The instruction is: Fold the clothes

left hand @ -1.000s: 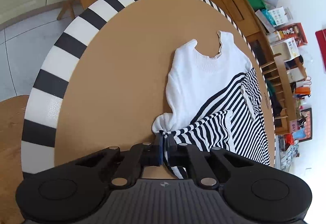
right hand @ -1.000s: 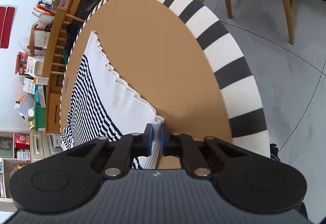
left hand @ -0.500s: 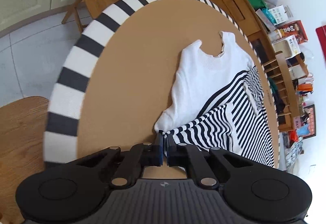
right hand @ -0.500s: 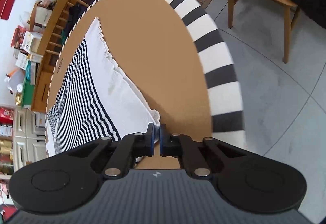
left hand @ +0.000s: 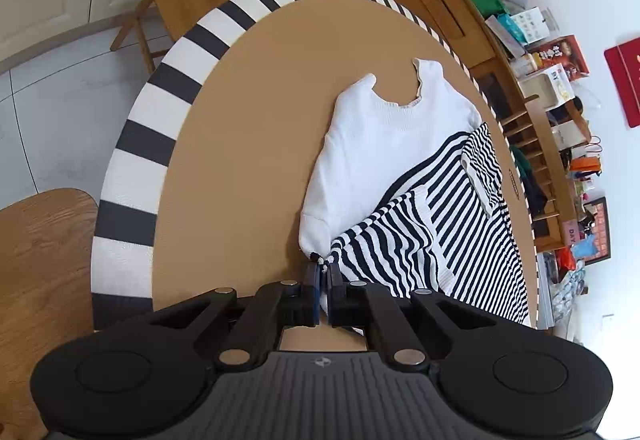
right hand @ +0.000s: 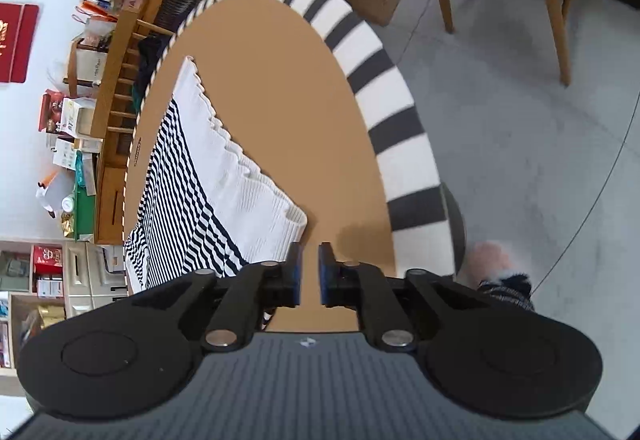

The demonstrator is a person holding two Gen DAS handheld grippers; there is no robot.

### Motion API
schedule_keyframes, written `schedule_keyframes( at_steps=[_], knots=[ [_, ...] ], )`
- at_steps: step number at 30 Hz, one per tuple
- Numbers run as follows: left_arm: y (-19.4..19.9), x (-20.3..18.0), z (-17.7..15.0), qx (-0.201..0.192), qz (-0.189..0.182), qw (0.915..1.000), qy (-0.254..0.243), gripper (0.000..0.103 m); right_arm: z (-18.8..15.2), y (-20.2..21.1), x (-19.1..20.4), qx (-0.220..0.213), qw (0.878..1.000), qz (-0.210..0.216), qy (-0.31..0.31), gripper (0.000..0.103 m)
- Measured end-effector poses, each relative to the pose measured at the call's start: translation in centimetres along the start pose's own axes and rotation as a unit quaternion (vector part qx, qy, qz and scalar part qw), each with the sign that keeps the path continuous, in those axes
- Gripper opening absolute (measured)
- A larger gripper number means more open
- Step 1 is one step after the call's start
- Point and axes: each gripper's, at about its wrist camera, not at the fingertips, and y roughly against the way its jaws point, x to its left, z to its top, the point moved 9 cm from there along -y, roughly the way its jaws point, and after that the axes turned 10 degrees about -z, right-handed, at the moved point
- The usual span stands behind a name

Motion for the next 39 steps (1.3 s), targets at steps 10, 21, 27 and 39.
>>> schedule_keyframes(
  at_steps=[10, 21, 27, 39],
  knots=[
    [-0.4, 1.6, 0.0, -0.013, -0.006, 0.9979, 0.063, 0.019, 0.3, -2.6, 2.2, -0.003, 1.000, 0.020, -0.012, 0.031],
    [-1.3, 0.9, 0.4, -0.035, -0.028, 0.9961, 0.076, 0.002, 0.3, -3.7, 2.8, -0.017, 1.000, 0.012, -0.003, 0.003],
    [-0.3, -2.3, 1.4, -0.064, -0.072, 0.9944, 0.044, 0.003, 0.8, -1.8, 4.2, -0.023, 0.998, 0.057, 0.005, 0.003],
    [-4.5, -10.3, 6.5, -0.038, -0.130, 0.9887, 0.065, 0.003, 4.4, -1.2, 10.2, 0.007, 0.992, 0.118, -0.045, 0.003]
  ],
)
